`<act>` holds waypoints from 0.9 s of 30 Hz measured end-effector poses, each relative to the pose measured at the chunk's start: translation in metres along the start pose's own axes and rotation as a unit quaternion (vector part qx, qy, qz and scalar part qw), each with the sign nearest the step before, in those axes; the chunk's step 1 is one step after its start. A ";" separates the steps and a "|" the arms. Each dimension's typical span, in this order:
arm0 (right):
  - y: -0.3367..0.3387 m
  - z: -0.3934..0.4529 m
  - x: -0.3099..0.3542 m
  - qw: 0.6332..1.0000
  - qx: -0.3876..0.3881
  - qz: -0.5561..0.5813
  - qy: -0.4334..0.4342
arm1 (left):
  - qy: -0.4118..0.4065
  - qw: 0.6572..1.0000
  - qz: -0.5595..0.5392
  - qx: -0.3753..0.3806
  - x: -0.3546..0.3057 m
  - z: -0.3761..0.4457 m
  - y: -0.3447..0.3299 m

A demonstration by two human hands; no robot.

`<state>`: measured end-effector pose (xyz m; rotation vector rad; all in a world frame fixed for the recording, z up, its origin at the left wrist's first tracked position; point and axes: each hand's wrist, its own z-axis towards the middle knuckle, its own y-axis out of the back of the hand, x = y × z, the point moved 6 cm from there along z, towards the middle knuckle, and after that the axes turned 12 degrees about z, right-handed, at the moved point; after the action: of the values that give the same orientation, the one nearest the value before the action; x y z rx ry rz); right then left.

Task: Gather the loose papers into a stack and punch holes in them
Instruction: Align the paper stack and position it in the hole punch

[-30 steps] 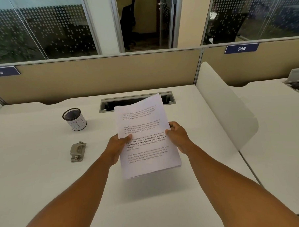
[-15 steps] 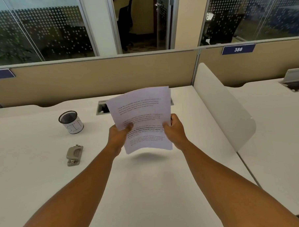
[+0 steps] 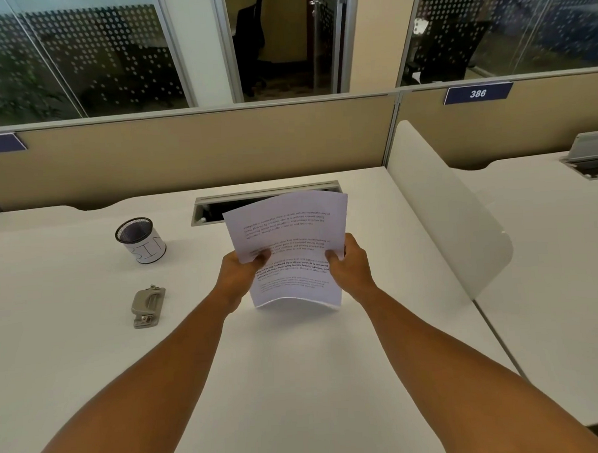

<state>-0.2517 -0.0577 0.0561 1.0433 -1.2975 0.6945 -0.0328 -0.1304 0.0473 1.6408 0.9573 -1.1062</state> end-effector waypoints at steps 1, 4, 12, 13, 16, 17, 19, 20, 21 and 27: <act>0.001 0.001 0.002 1.000 -0.001 0.002 0.004 | 0.001 1.000 -0.002 -0.002 -0.001 0.001 0.001; 0.002 0.002 0.002 1.000 -0.001 0.004 0.006 | 0.006 1.000 -0.008 -0.001 0.000 0.002 0.003; 0.006 -0.002 -0.012 1.000 0.008 -0.020 -0.007 | 0.045 0.998 0.024 0.029 0.017 -0.002 0.002; 0.006 -0.002 -0.011 1.000 0.007 -0.020 -0.007 | 0.047 0.998 0.021 0.028 0.017 -0.003 0.003; 0.008 0.000 -0.007 1.000 0.002 -0.015 0.000 | 0.045 0.999 0.009 0.024 0.013 -0.002 0.005; 0.008 0.001 -0.006 1.000 -0.001 -0.012 0.002 | 0.044 0.999 0.004 0.023 0.013 -0.001 0.005; 0.008 0.002 -0.006 1.000 -0.003 -0.006 -0.001 | 0.044 0.999 0.001 0.022 0.012 -0.001 0.006; 0.008 0.002 -0.007 1.000 -0.002 -0.005 -0.004 | 0.043 0.999 0.003 0.021 0.013 -0.001 0.007; 0.008 0.002 -0.009 1.000 -0.001 -0.006 -0.006 | 0.043 0.999 0.006 0.020 0.013 -0.001 0.007; 0.008 -0.001 -0.016 1.000 -0.003 -0.012 -0.003 | 0.056 0.998 0.017 0.019 0.019 -0.002 0.009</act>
<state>-0.2610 -0.0515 0.0428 1.0544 -1.2905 0.6691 -0.0185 -0.1289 0.0315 1.7591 0.9817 -1.0235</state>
